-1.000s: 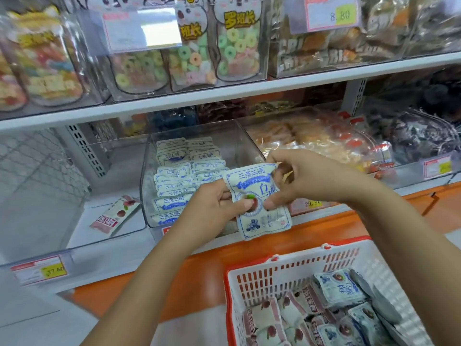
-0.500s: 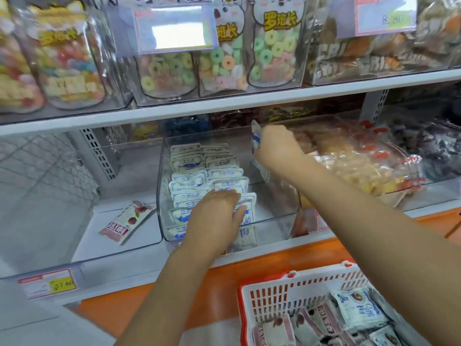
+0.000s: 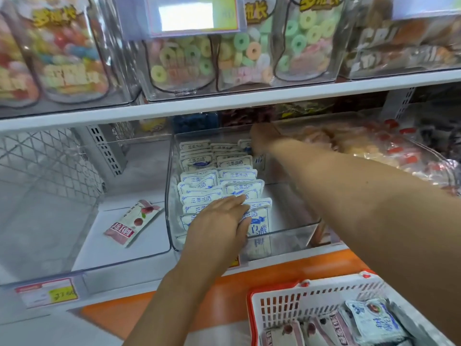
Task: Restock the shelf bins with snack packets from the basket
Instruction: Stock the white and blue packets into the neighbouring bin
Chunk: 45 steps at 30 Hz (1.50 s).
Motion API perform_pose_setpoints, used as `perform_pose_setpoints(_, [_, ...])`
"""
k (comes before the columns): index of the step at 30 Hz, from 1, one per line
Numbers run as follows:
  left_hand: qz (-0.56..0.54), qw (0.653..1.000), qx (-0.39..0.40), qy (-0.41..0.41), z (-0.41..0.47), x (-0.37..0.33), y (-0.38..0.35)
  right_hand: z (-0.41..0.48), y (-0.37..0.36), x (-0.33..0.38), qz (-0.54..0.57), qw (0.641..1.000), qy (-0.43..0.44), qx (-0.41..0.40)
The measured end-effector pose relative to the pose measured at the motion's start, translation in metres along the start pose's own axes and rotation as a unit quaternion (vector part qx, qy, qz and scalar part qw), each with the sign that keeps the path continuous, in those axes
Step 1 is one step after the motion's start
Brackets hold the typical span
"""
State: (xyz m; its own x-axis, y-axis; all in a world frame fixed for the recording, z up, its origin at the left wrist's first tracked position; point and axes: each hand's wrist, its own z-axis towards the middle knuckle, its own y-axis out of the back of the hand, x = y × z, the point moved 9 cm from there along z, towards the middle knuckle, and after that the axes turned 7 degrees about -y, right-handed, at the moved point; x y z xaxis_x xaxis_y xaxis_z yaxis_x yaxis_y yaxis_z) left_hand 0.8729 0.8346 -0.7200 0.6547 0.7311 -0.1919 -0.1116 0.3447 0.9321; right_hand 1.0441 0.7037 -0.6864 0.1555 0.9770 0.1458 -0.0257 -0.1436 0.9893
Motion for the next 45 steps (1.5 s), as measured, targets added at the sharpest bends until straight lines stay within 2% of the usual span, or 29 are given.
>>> perform_pose_setpoints(4, [0.006, 1.000, -0.028, -0.006, 0.000, 0.001, 0.000, 0.007, -0.006, 0.000, 0.002, 0.998, 0.012, -0.060])
perform_pose_setpoints(10, [0.017, 0.999, -0.041, -0.013, 0.001, 0.003, -0.001, 0.019, -0.005, 0.005, 0.014, 1.000, 0.014, -0.007])
perform_pose_setpoints(15, [0.014, 0.999, -0.050, -0.013, 0.000, 0.002, 0.000, 0.020, 0.001, -0.001, 0.024, 0.995, -0.013, -0.099])
perform_pose_setpoints(19, [0.009, 0.999, -0.048, -0.021, 0.001, 0.002, -0.001, 0.021, 0.009, 0.004, 0.040, 0.987, 0.020, -0.155])
perform_pose_setpoints(22, [0.016, 0.998, -0.055, -0.027, 0.000, 0.001, 0.000, 0.021, 0.000, 0.008, 0.062, 0.990, 0.057, -0.112])
perform_pose_setpoints(27, [0.039, 0.997, -0.064, -0.036, 0.001, 0.001, 0.000, 0.022, -0.024, 0.012, 0.055, 0.996, 0.063, -0.020])
perform_pose_setpoints(33, [0.082, 0.989, -0.100, -0.069, -0.012, -0.007, 0.008, -0.007, -0.019, 0.005, 0.053, 0.998, 0.026, 0.006])
perform_pose_setpoints(36, [0.070, 0.978, -0.166, -0.109, -0.028, -0.022, 0.021, -0.050, 0.011, 0.002, 0.079, 0.993, 0.059, -0.067])
perform_pose_setpoints(38, [0.018, 0.971, -0.197, -0.137, -0.041, -0.038, 0.027, -0.093, 0.026, -0.001, 0.105, 0.983, 0.097, -0.114])
perform_pose_setpoints(40, [-0.041, 0.972, -0.178, -0.145, -0.052, -0.049, 0.019, -0.141, 0.029, -0.003, 0.123, 0.976, 0.127, -0.124])
perform_pose_setpoints(42, [-0.053, 0.982, -0.113, -0.139, -0.060, -0.061, -0.002, -0.184, 0.016, -0.007, 0.123, 0.973, 0.153, -0.125])
perform_pose_setpoints(45, [-0.027, 0.990, 0.089, -0.107, -0.074, -0.077, -0.061, -0.234, -0.032, -0.027, 0.131, 0.973, 0.167, -0.091])
